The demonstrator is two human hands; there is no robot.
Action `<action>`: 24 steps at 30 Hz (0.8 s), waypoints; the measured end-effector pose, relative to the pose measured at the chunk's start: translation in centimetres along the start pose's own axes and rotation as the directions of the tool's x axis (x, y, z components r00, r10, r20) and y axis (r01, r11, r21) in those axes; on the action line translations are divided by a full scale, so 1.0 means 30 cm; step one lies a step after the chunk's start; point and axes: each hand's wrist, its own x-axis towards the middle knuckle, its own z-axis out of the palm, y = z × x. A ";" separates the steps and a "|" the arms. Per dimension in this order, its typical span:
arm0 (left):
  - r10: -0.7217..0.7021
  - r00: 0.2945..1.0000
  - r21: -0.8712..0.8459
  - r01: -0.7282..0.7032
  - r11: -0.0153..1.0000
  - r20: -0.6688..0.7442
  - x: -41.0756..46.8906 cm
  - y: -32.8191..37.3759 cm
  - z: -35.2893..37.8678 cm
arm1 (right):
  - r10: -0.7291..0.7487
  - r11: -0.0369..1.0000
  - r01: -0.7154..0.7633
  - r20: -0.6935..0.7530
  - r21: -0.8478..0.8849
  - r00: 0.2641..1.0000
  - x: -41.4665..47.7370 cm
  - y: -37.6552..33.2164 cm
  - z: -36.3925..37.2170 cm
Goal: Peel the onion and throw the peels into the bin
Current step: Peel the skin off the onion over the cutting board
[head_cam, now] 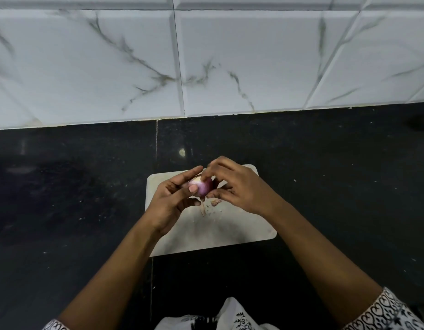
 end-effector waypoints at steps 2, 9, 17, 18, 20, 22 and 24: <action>-0.003 1.000 -0.010 0.003 1.000 0.009 0.007 0.002 0.002 | -0.003 1.000 0.003 -0.024 -0.004 1.000 0.008 -0.001 -0.003; -0.013 1.000 -0.083 0.012 0.996 -0.010 0.009 0.000 0.021 | 0.017 0.999 -0.013 -0.101 0.039 0.995 0.010 0.002 0.004; -0.039 0.999 -0.097 0.037 0.995 -0.017 0.008 -0.014 0.021 | 0.013 0.999 -0.011 -0.047 0.037 0.999 0.012 0.010 -0.003; -0.031 0.999 -0.096 0.028 0.995 -0.030 0.009 -0.015 0.023 | 0.009 0.999 -0.007 -0.059 0.042 0.998 0.011 0.014 0.002; -0.031 0.998 -0.097 0.026 0.995 -0.045 0.009 -0.019 0.027 | 0.006 0.998 0.000 -0.088 0.065 0.996 0.004 0.018 0.013; -0.044 0.998 -0.111 0.038 0.993 -0.048 0.008 -0.024 0.030 | -0.003 0.998 0.011 -0.121 0.068 0.993 -0.005 0.020 0.022; -0.061 0.997 -0.114 0.055 0.992 -0.050 0.006 -0.022 0.035 | -0.017 0.997 0.027 -0.138 0.069 0.990 -0.011 0.022 0.026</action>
